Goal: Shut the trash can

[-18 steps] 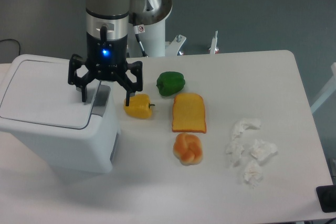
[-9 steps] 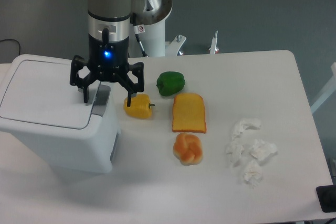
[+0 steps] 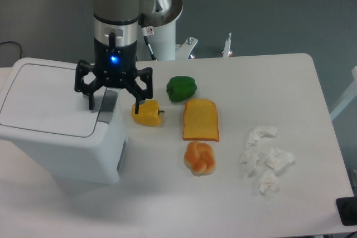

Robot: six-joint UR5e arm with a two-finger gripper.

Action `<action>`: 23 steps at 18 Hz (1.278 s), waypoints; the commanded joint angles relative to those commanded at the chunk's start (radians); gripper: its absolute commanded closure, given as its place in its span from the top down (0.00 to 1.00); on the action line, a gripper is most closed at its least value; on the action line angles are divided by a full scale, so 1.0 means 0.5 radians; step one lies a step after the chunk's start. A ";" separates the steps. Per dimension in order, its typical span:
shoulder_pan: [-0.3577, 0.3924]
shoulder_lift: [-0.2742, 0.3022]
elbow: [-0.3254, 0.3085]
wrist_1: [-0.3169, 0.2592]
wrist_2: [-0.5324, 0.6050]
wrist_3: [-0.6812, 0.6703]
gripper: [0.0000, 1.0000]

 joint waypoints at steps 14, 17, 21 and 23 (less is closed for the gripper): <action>0.282 0.003 0.117 -0.012 -0.015 0.431 1.00; 0.472 -0.064 0.120 -0.009 -0.018 0.775 1.00; 0.687 -0.211 0.135 -0.009 -0.009 1.364 1.00; 0.751 -0.300 0.153 -0.006 0.003 1.549 1.00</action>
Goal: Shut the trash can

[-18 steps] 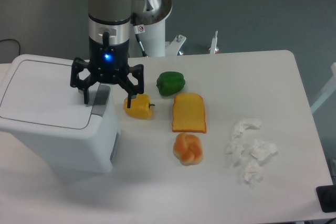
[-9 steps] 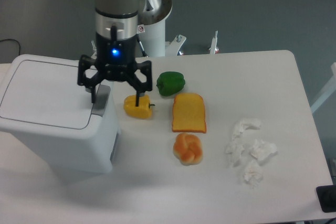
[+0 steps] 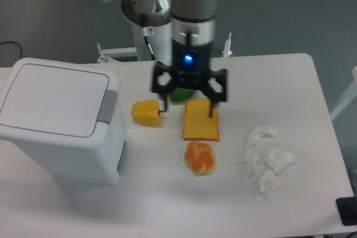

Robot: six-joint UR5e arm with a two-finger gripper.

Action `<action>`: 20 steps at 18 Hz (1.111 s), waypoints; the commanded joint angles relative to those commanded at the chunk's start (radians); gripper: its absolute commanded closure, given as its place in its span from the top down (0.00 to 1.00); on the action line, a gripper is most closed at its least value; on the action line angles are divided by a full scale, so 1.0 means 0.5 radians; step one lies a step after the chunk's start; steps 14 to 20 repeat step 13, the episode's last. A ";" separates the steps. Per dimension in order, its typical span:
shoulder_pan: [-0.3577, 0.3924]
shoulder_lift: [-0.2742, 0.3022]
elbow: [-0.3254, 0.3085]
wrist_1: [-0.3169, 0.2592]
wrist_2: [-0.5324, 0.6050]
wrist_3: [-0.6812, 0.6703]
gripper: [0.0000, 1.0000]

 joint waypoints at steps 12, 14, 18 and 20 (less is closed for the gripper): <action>0.105 -0.457 0.187 -0.025 0.341 0.774 1.00; 0.114 -0.473 0.190 -0.021 0.344 0.780 1.00; 0.114 -0.473 0.190 -0.021 0.344 0.780 1.00; 0.114 -0.473 0.190 -0.021 0.344 0.780 1.00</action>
